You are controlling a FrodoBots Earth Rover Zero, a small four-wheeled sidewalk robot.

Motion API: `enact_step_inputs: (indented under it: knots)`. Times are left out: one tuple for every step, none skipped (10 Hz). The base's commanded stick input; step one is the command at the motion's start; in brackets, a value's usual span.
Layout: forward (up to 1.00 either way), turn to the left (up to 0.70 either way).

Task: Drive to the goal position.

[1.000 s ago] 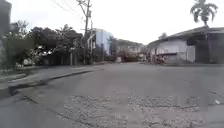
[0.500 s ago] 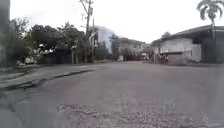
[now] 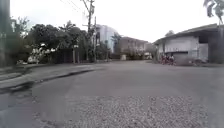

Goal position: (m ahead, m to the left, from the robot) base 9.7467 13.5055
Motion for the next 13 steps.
enact_step_inputs:
  knots:
    - [1.0,0.42]
    - [1.0,0.42]
    - [1.0,0.42]
    - [1.0,0.42]
    - [1.0,0.42]
    - [1.0,0.42]
    - [1.0,0.02]
    - [1.0,0.02]
    - [1.0,0.02]
    - [1.0,0.02]
    - [1.0,0.02]
    - [1.0,0.02]
    - [1.0,0.02]
